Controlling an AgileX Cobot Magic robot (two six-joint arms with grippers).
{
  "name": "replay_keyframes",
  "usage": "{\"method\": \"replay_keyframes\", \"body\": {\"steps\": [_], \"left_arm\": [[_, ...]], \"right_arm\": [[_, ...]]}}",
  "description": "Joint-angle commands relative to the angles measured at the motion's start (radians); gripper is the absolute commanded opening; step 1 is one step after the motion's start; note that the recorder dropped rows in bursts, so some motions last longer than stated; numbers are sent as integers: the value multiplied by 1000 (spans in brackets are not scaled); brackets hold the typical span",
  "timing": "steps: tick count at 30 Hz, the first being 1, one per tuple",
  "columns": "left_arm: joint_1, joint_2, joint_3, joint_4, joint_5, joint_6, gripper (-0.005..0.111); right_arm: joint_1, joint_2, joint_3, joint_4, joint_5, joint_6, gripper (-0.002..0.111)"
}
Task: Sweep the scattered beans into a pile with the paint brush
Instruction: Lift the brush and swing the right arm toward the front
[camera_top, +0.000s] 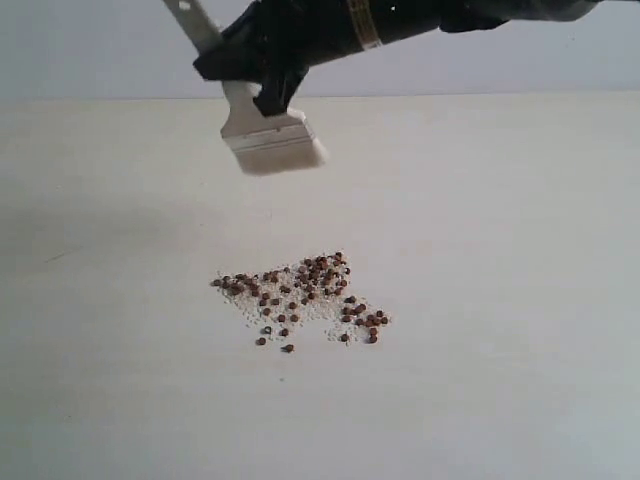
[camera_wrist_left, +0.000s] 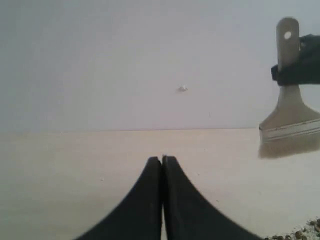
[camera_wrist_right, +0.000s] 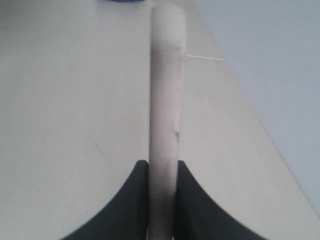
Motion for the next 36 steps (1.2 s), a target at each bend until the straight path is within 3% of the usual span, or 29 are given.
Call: {"method": "replay_keyframes", "body": {"steps": [1, 4, 7, 13, 16, 22, 28, 36], "left_arm": [[-5, -6, 3, 1, 5, 3, 0], [-5, -6, 3, 1, 5, 3, 0], [-5, -6, 3, 1, 5, 3, 0], [-5, -6, 3, 1, 5, 3, 0], [-5, -6, 3, 1, 5, 3, 0], [-5, -6, 3, 1, 5, 3, 0], [-5, -6, 3, 1, 5, 3, 0], [-5, -6, 3, 1, 9, 4, 0]], "right_arm": [[0, -74, -4, 12, 181, 351, 0], [13, -120, 46, 12, 329, 530, 0], [72, -179, 151, 12, 594, 589, 0], [273, -255, 352, 17, 1125, 691, 0], [389, -254, 401, 12, 1302, 814, 0], [602, -189, 407, 12, 1590, 859, 0], [749, -76, 359, 12, 1835, 859, 0], [792, 143, 162, 12, 1897, 859, 0]]}}
